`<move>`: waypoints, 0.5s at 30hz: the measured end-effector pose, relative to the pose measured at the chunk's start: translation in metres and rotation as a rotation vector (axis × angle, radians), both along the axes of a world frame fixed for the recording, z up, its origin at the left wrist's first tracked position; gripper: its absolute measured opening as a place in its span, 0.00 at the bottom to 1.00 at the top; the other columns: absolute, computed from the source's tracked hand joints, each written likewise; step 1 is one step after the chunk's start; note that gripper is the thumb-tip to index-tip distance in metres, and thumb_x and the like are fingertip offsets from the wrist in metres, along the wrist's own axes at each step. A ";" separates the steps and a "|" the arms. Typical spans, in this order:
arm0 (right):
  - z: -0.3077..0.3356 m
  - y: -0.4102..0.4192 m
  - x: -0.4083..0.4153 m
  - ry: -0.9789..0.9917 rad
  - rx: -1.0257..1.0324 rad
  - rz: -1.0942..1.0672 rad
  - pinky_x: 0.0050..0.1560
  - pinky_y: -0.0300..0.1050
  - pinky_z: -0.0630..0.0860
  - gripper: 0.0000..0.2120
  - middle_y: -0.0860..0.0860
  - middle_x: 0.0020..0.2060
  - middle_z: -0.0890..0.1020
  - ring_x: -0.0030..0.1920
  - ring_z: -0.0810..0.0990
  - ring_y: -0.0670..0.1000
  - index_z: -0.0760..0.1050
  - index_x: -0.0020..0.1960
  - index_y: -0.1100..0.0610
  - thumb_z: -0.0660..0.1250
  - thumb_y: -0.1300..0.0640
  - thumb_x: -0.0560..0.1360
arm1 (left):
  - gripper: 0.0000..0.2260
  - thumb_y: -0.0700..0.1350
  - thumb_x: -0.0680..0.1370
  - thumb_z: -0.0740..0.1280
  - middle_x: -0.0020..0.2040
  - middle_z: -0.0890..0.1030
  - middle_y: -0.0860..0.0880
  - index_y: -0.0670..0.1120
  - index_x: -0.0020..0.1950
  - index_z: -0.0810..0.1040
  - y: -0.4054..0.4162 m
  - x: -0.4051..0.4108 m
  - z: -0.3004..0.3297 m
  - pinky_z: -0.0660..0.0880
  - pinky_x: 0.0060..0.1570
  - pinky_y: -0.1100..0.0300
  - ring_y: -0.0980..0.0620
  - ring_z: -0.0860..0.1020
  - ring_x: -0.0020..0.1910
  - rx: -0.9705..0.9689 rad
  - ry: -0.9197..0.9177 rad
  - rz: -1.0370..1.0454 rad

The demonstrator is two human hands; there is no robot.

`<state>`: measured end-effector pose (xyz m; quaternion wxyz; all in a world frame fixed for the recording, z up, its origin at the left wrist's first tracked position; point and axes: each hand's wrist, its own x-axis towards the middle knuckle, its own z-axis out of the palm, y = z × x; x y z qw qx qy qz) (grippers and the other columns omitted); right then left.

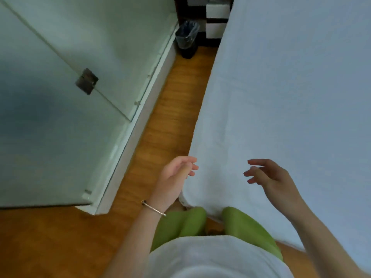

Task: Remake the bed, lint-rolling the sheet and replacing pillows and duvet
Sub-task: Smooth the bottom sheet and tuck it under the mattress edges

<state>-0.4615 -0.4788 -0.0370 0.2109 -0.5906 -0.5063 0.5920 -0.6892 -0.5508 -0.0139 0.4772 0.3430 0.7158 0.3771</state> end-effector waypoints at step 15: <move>-0.219 -0.115 -0.235 -0.587 -0.230 -0.552 0.54 0.42 0.70 0.25 0.49 0.60 0.72 0.62 0.69 0.50 0.75 0.62 0.51 0.77 0.49 0.68 | 0.22 0.55 0.72 0.72 0.69 0.68 0.57 0.58 0.65 0.75 0.113 -0.129 -0.256 0.48 0.71 0.59 0.54 0.56 0.72 0.157 0.573 -1.629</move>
